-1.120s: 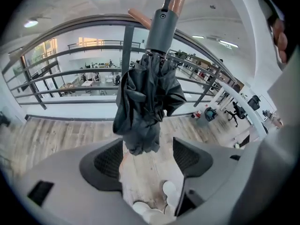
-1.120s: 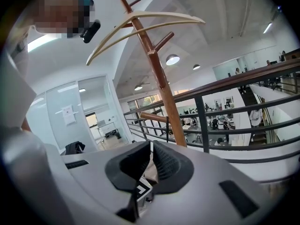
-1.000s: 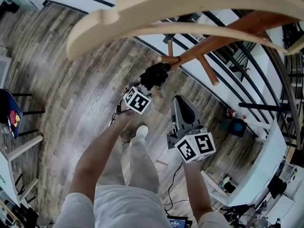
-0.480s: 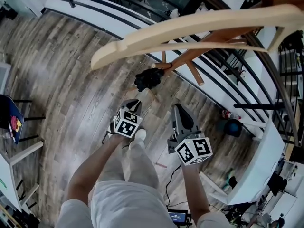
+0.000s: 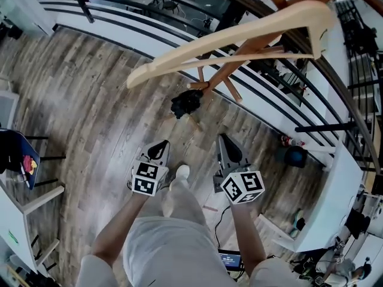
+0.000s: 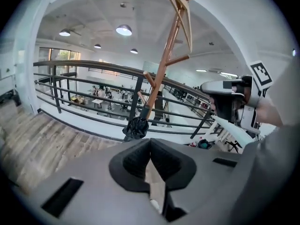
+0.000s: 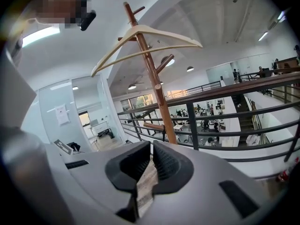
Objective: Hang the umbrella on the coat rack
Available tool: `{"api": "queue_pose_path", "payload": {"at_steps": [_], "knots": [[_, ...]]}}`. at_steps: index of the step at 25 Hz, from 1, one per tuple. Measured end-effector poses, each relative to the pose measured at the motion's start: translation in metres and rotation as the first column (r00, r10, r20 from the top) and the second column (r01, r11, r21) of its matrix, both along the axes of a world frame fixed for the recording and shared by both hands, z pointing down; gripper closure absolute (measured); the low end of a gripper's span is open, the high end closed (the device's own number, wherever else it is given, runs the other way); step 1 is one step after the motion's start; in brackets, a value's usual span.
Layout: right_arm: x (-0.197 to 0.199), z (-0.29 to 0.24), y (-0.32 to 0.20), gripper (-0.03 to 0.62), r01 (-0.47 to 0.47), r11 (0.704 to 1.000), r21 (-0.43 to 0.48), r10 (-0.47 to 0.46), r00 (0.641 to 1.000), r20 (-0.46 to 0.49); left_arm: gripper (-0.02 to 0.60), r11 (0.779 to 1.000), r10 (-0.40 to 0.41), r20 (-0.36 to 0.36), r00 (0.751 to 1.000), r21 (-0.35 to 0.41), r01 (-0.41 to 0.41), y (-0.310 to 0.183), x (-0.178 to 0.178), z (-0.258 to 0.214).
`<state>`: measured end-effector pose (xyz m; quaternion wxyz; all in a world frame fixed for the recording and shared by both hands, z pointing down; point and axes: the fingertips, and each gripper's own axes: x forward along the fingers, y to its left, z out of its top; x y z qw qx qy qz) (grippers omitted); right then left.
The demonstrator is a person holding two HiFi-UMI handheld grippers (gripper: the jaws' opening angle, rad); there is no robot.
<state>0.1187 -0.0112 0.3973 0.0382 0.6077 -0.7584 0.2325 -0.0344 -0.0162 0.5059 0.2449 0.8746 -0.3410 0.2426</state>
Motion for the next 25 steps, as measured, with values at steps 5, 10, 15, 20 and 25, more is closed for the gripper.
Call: {"api": "queue_pose_path", "payload": {"at_steps": [5,10,15,20,25], "knots": [[-0.007,-0.021,0.018,0.553,0.003,1.000,0.012,-0.003,1.000,-0.014,0.560,0.999,0.045,-0.032,0.998,-0.002,-0.045,0.027,-0.005,-0.041],[-0.022,-0.045,0.022,0.553,0.033,0.999,0.029,-0.031,0.999,-0.035,0.560,0.998,0.065,-0.089,0.994,0.016,-0.064,0.032,-0.005,-0.085],[-0.040,-0.062,0.029,0.553,0.042,0.999,0.000,-0.042,0.999,-0.015,0.560,0.996,0.080,-0.120,0.989,0.056,-0.074,0.034,-0.005,-0.134],[-0.058,-0.091,0.040,0.553,0.054,0.998,0.014,-0.054,0.998,0.021,0.560,0.996,0.075,-0.180,0.981,0.059,-0.065,0.043,-0.013,-0.185],[-0.079,-0.113,0.044,0.553,0.075,0.997,0.021,-0.076,0.996,0.055,0.560,0.993,0.089,-0.241,0.966,0.102,-0.066,0.046,-0.019,-0.227]]}}
